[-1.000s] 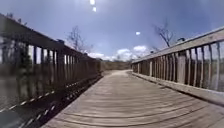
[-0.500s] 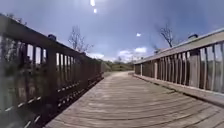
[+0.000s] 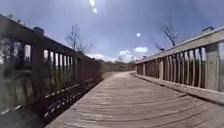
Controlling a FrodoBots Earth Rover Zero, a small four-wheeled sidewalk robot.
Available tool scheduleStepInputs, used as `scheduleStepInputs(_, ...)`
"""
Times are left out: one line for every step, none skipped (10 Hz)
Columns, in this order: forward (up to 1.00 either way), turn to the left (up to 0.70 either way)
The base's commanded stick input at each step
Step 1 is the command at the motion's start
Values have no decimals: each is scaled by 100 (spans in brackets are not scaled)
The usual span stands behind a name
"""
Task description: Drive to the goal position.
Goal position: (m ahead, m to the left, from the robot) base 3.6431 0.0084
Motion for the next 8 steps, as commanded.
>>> scheduleStepInputs(70, 0)
scheduleStepInputs(70, 0)
scheduleStepInputs(70, 0)
scheduleStepInputs(70, 0)
scheduleStepInputs(70, -5)
scheduleStepInputs(70, -28)
scheduleStepInputs(70, -16)
scheduleStepInputs(70, 0)
